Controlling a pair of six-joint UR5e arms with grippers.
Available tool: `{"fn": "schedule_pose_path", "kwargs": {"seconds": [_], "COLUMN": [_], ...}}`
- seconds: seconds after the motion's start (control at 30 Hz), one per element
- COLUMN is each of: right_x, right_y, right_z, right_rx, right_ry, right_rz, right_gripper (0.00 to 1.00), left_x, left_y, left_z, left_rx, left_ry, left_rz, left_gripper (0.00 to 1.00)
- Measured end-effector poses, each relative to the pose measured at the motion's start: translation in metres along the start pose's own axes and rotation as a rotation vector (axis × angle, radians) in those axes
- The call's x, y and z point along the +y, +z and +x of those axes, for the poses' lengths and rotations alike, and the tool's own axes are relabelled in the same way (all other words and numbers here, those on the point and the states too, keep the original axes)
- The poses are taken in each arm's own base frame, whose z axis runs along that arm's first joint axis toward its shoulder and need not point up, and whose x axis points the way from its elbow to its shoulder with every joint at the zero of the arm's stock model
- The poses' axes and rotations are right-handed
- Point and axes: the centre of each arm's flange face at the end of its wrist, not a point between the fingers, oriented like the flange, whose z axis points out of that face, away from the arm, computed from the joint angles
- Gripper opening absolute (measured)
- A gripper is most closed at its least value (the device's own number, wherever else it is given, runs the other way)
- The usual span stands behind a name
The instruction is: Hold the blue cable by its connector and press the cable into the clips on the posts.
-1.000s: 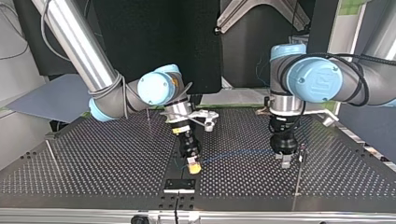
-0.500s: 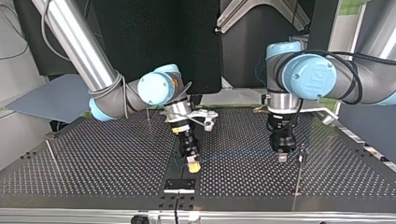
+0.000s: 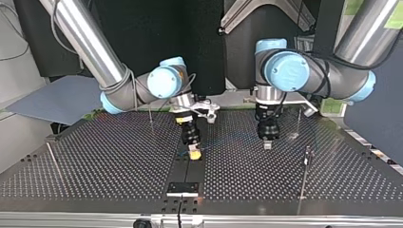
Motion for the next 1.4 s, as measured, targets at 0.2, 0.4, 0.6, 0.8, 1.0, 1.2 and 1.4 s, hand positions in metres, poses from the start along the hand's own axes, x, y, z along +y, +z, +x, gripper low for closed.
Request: {"fn": "schedule_pose_path", "kwargs": {"seconds": [0.2,0.4,0.6,0.8,1.0,1.2,1.4], "right_x": [0.007,0.016,0.022,0.031,0.048,0.059,0.065], "right_y": [-0.008,-0.015,-0.023,-0.033,-0.044,-0.060,-0.084], "right_z": [-0.019,-0.038,-0.057,-0.077,-0.108,-0.156,-0.209], "right_rx": [-0.005,-0.004,-0.006,-0.005,-0.017,-0.058,-0.138], "right_ry": [-0.001,-0.005,-0.028,-0.019,-0.001,0.015,0.041], "right_rz": [-0.052,-0.094,-0.109,-0.132,-0.180,-0.224,-0.241], "right_gripper": [0.00,0.00,0.00,0.00,0.00,0.00,0.00], "left_x": [-0.022,-0.047,-0.075,-0.097,-0.108,-0.107,-0.102], "left_y": [-0.008,-0.014,-0.021,-0.037,-0.038,-0.036,-0.043], "left_z": [0.044,0.074,0.104,0.145,0.176,0.204,0.236], "left_rx": [0.046,0.060,0.070,0.104,0.113,0.124,0.149], "left_ry": [0.013,0.005,0.003,0.011,0.018,0.028,0.054], "left_rz": [0.006,0.006,0.031,0.077,0.080,0.047,0.033], "left_gripper": [0.00,0.00,0.00,0.00,0.00,0.00,0.00]}}
